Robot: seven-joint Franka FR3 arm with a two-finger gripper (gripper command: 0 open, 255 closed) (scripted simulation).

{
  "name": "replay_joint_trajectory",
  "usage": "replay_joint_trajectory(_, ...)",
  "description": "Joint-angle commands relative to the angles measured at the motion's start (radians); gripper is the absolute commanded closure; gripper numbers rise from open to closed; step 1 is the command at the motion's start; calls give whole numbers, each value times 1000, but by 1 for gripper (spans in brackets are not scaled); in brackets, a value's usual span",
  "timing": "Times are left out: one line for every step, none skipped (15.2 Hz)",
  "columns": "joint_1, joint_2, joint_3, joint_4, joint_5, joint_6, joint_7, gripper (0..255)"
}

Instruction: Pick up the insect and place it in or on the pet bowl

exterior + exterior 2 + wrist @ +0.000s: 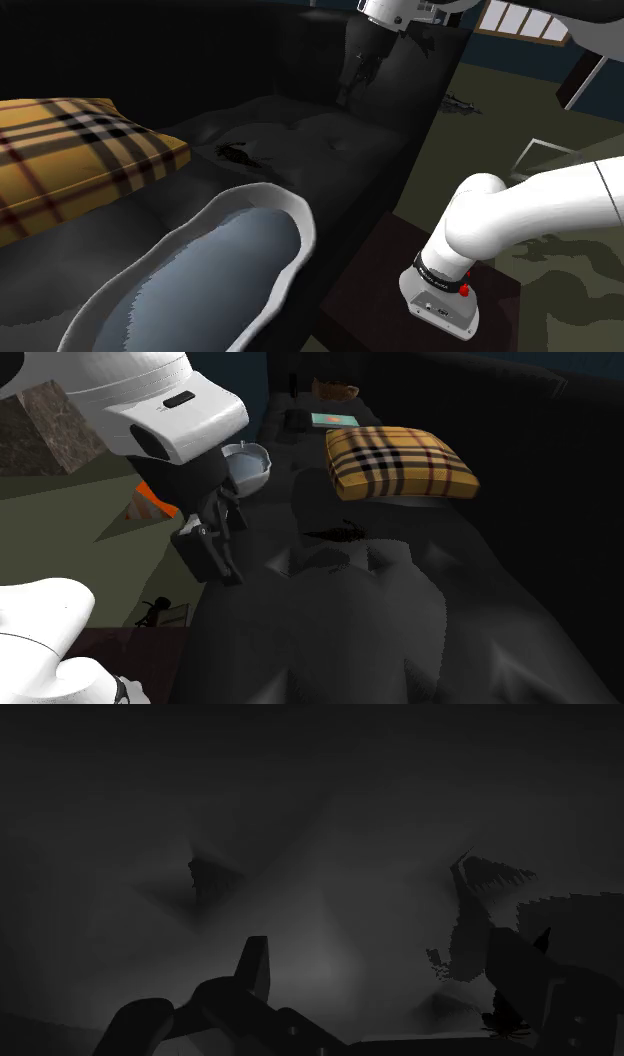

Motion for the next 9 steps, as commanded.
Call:
replay_joint_trajectory(0,0,0,0,0,0,0,0)
replay_joint_trajectory(3,31,19,12,7,9,20,0)
replay_joint_trajectory(7,62,37,25,14,18,40,0)
replay_joint_trajectory(10,94,55,40,20,26,60,0)
replay_joint_trajectory(12,127,73,55,25,34,79,0)
replay_joint_trajectory(15,160,90,72,30,41,99,0)
replay_joint_trajectory(17,194,108,90,33,48,119,0)
replay_joint_trajectory(19,229,125,108,36,54,139,0)
replay_joint_trajectory(21,264,141,128,38,60,159,0)
